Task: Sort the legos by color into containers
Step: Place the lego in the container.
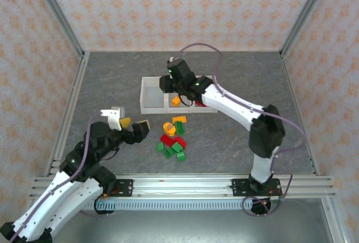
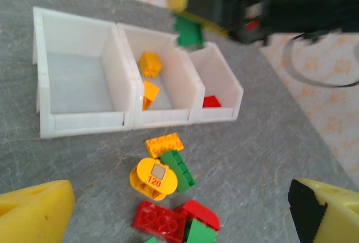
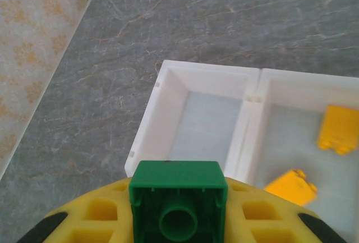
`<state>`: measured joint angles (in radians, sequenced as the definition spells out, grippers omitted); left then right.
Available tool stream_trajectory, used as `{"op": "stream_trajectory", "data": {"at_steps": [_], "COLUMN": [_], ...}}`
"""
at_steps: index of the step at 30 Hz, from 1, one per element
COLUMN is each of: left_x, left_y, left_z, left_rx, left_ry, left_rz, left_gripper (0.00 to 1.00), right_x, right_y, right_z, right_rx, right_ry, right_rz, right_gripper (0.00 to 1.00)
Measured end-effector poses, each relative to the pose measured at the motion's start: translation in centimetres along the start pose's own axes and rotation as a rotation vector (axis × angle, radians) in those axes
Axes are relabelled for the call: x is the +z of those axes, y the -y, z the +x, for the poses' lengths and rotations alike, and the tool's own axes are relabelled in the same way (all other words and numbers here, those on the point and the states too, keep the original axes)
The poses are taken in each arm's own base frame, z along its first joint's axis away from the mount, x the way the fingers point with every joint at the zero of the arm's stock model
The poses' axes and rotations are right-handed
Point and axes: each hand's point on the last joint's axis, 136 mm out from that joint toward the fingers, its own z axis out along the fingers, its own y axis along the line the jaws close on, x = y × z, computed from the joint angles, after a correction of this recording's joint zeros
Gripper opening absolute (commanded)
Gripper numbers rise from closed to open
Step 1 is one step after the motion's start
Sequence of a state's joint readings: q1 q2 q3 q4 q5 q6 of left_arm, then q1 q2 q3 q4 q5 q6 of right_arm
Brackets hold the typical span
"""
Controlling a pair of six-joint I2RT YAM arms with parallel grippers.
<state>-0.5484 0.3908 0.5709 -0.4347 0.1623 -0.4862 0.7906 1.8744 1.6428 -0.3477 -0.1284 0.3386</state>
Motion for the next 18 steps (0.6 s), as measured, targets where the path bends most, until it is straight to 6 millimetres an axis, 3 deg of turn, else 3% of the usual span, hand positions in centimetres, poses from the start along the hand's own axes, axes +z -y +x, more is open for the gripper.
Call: {"op": "stream_trajectory", "data": {"at_steps": [5, 9, 14, 18], "left_x": [-1.5, -1.7, -1.9, -1.9], "left_y": [0.1, -0.2, -0.3, -0.2], "left_z": [-1.3, -1.3, -1.4, -1.4], "left_rx": [-0.025, -0.039, -0.042, -0.040], "left_ry": [0.080, 0.089, 0.094, 0.096], "left_rz": [0.009, -0.001, -0.007, -0.003], "left_gripper": [0.99, 0.99, 0.99, 0.99], "right_x": [6.3, 9.9, 12.5, 12.7], "right_y": [-0.2, -0.1, -0.4, -0.9], "right_z": [1.7, 2.8, 2.6, 1.8], "right_rx": [-0.002, -0.003, -0.023, -0.037], "right_ry": [-0.072, -0.108, -0.115, -0.116], "right_rz": [-0.004, -0.001, -0.002, -0.010], "right_gripper": [0.25, 0.30, 0.38, 0.63]}}
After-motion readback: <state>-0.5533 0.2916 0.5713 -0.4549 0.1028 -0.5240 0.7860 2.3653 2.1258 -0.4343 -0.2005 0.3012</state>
